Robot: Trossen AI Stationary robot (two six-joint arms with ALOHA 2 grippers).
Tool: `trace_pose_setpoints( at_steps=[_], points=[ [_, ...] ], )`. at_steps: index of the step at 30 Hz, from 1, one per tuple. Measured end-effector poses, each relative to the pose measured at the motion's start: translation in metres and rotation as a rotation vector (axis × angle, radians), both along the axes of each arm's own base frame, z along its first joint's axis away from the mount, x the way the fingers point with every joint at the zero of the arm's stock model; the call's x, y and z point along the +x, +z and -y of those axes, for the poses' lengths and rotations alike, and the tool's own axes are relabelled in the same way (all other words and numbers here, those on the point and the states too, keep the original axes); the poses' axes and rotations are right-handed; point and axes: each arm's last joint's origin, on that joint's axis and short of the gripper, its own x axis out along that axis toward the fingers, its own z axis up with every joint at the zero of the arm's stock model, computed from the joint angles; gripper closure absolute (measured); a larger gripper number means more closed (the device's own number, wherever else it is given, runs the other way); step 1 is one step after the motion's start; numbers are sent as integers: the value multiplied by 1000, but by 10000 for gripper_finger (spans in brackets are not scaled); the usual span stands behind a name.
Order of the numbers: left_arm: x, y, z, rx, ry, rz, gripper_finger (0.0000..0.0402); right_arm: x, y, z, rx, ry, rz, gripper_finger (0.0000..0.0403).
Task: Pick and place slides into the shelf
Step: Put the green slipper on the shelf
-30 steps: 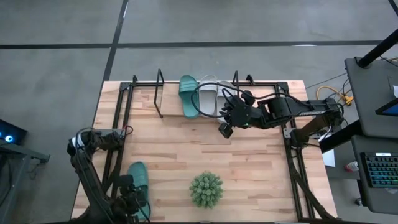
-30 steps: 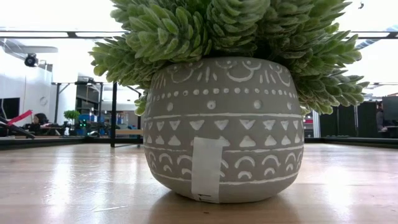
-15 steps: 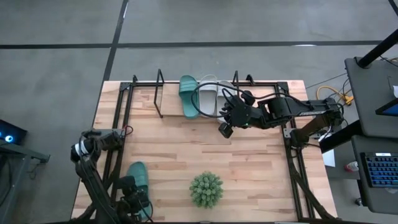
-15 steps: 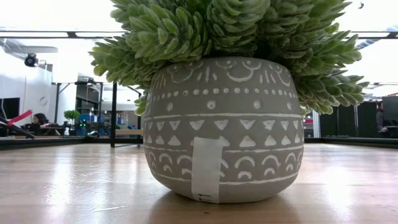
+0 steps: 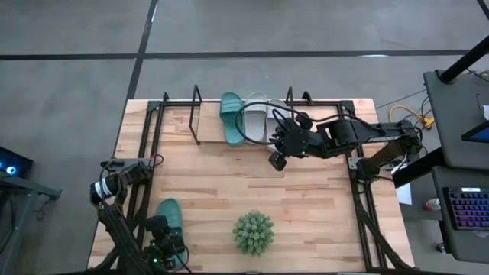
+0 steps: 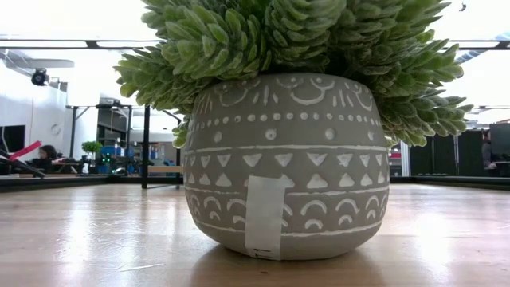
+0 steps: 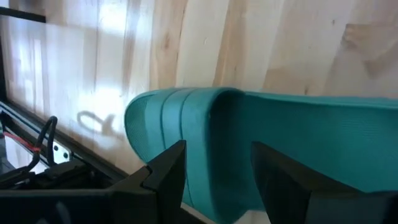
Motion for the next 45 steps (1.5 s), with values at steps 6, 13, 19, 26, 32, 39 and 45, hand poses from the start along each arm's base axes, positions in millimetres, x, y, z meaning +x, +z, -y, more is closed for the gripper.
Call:
trace_pose_setpoints(
  at_steps=[6, 13, 19, 26, 32, 39, 45],
  points=[
    [-4, -13, -8, 52, 44, -5, 237, 0, 0, 0, 0, 0, 0, 339],
    [-7, -23, -13, 71, 44, -15, 237, 0, 0, 0, 0, 0, 0, 339],
    [-8, -30, -17, 95, 38, -10, 237, 0, 0, 0, 0, 0, 0, 339],
    [-9, -43, -22, 96, 40, -9, 237, 1, 1, 0, 2, -1, 14, 339],
    [-11, -47, -25, 112, 40, -18, 237, 2, 2, 0, 9, -5, 29, 339],
    [-14, -53, -31, 142, 41, -34, 237, 2, 2, 0, 11, -7, 32, 339],
    [-14, -54, -32, 147, 43, -38, 237, 3, 3, -1, 15, -7, 52, 339]
  ],
)
